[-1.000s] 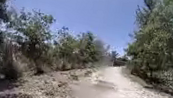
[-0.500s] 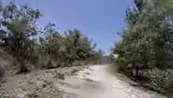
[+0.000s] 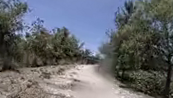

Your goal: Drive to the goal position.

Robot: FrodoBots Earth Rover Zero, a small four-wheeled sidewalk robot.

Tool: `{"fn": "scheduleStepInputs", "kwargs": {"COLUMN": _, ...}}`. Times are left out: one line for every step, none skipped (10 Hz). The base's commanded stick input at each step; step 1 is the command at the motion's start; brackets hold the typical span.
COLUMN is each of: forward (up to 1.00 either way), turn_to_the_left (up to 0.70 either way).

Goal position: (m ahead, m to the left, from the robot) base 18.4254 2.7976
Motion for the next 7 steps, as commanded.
{"fn": "scheduleStepInputs", "kwargs": {"forward": 0.30, "turn_to_the_left": 0.00}}
{"fn": "scheduleStepInputs", "kwargs": {"forward": 0.30, "turn_to_the_left": 0.00}}
{"fn": "scheduleStepInputs", "kwargs": {"forward": 0.30, "turn_to_the_left": 0.00}}
{"fn": "scheduleStepInputs", "kwargs": {"forward": 0.30, "turn_to_the_left": 0.00}}
{"fn": "scheduleStepInputs", "kwargs": {"forward": 0.30, "turn_to_the_left": 0.00}}
{"fn": "scheduleStepInputs", "kwargs": {"forward": 0.30, "turn_to_the_left": 0.00}}
{"fn": "scheduleStepInputs", "kwargs": {"forward": 0.30, "turn_to_the_left": 0.00}}
